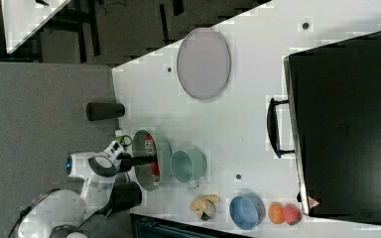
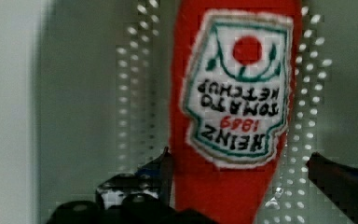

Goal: Pick ketchup from strainer and place it on the table

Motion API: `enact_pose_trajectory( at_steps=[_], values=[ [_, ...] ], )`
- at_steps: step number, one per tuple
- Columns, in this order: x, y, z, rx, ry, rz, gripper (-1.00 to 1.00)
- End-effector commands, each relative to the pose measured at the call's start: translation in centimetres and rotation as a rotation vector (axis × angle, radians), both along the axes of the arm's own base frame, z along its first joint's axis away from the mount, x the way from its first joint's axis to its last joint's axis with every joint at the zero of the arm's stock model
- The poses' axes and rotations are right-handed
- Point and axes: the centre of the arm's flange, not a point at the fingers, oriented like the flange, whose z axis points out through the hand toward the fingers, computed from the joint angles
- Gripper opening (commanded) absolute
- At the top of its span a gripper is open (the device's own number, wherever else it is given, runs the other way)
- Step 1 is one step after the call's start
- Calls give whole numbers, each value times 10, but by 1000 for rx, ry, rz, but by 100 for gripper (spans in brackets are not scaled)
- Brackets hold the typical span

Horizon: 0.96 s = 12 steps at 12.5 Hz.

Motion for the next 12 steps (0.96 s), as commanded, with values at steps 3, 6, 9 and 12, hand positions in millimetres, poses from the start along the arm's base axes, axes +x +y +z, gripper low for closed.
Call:
enact_pose_trajectory(
  at_steps=[3,6,9,12],
  values=[
    [19,12,1,34,-65,-85,91],
    [22,12,3,33,-74,-84,21],
    [23,9,23,5,-99,-77,21],
    [26,13,87,6,-151,-110,21]
  ],
)
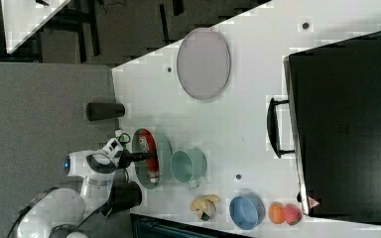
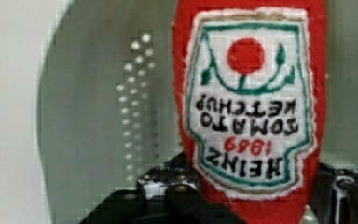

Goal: Pick ketchup from strainer and place it on the table

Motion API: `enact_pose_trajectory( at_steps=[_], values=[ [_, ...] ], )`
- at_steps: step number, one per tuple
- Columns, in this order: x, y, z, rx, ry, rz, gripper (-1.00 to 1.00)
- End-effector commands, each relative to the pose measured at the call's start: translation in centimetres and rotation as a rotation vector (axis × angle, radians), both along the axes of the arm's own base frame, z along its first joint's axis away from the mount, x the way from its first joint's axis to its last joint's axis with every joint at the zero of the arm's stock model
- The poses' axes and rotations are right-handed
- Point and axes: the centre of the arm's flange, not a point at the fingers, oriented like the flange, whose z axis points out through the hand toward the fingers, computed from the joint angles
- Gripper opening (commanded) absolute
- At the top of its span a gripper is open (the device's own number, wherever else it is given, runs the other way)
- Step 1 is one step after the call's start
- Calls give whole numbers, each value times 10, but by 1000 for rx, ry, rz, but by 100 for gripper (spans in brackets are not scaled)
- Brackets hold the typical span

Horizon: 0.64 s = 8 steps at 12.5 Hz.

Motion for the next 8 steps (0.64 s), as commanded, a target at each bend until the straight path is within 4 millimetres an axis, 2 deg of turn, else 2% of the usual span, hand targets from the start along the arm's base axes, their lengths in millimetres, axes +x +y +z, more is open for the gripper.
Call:
enact_pose_trajectory(
  at_steps=[1,3,5,8],
  values=[
    [16,10,102,42,-100,-107,21],
    [15,11,148,71,-84,-191,21],
    [15,3,181,36,-72,-213,21],
    [39,-37,210,-50,-74,-189,21]
  ],
)
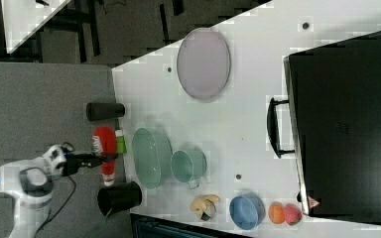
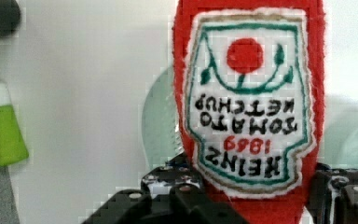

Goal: Pick ketchup from strainer and place it on the table

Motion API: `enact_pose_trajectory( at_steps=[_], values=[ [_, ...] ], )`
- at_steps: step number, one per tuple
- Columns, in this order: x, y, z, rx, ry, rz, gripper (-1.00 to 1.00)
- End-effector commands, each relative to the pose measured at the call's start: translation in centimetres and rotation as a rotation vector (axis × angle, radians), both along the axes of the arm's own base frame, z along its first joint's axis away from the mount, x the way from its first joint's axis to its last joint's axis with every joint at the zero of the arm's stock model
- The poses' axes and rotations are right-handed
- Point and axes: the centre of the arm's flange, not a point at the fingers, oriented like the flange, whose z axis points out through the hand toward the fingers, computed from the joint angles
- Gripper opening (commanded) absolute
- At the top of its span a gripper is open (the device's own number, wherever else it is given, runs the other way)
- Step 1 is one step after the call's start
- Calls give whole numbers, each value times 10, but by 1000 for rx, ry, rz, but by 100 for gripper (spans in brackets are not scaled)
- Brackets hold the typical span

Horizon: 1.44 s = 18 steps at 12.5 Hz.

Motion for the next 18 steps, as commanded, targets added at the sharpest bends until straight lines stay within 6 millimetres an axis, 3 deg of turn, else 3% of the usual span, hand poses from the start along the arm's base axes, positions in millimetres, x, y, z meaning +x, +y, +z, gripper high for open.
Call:
enact_pose_trajectory(
  at_steps=[1,6,9,12,14,16,18],
  values=[
    [44,-61,4,-61,27,-8,21],
    [121,-190,11,-70,-4,-133,21],
    [148,-270,8,-79,-17,-245,21],
    [156,-337,-2,-109,6,-217,21],
    [154,-372,-11,-124,24,-158,21],
    [144,-397,-25,-130,25,-136,21],
    [129,-409,-49,-119,-4,-147,21]
  ],
)
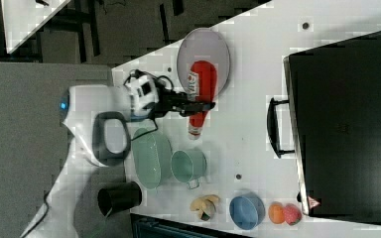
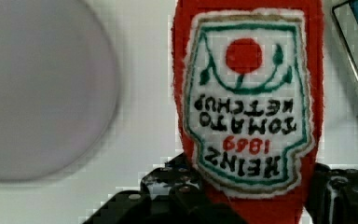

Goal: Pick ketchup from strainer and place it on the table

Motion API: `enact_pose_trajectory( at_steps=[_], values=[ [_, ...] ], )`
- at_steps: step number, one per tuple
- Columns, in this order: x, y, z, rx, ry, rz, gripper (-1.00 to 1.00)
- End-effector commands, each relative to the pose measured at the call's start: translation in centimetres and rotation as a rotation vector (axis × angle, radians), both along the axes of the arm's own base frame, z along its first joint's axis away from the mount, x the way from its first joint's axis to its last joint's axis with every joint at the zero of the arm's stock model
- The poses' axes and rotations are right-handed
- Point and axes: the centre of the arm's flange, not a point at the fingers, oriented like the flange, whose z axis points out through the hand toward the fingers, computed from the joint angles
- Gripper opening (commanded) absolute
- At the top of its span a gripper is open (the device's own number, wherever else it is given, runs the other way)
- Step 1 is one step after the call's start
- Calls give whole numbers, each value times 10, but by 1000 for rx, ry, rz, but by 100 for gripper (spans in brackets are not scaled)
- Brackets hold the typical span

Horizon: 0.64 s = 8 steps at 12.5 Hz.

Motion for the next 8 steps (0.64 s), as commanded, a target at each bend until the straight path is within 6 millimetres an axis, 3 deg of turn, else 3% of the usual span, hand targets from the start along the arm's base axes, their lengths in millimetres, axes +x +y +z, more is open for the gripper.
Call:
enact_pose_trajectory(
  at_steps=[1,5,8],
  values=[
    [-20,50,-12,12,-38,184,21],
    [-59,44,-71,38,51,172,21],
    [-73,43,-105,65,105,167,21]
  ],
)
